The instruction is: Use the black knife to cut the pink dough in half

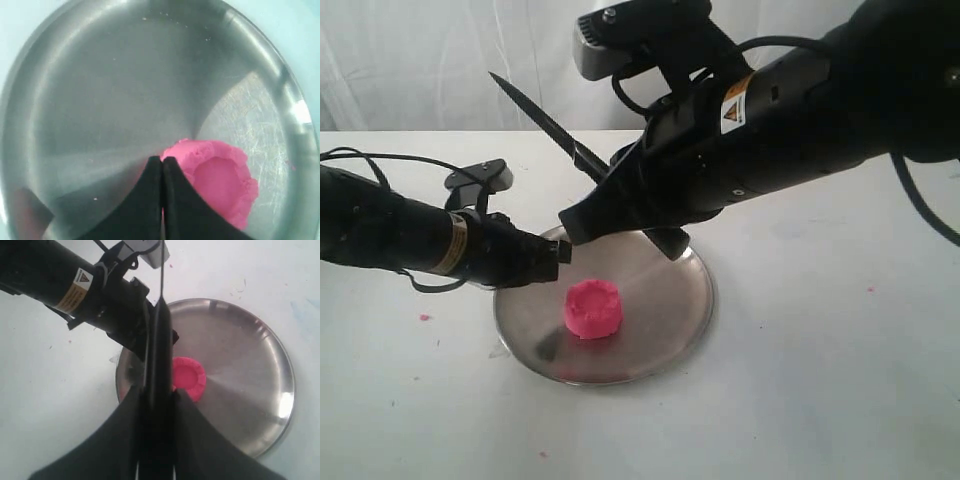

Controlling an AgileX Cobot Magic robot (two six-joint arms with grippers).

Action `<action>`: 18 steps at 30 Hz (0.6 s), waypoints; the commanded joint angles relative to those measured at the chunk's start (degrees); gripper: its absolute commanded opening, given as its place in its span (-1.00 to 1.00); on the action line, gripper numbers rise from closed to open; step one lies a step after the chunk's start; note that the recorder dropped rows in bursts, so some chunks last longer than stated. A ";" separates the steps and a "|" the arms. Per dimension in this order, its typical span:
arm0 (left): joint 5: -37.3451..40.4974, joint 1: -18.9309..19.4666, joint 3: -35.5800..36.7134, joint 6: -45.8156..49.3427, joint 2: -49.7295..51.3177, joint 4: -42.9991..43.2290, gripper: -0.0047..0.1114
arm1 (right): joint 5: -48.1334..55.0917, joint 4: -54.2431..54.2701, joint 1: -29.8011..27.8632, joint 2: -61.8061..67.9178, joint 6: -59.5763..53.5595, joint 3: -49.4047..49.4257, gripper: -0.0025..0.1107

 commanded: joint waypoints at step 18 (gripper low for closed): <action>-13.73 2.76 10.07 -0.36 -1.25 1.11 -0.92 | -2.14 -1.06 -0.60 -0.75 0.34 0.01 -0.96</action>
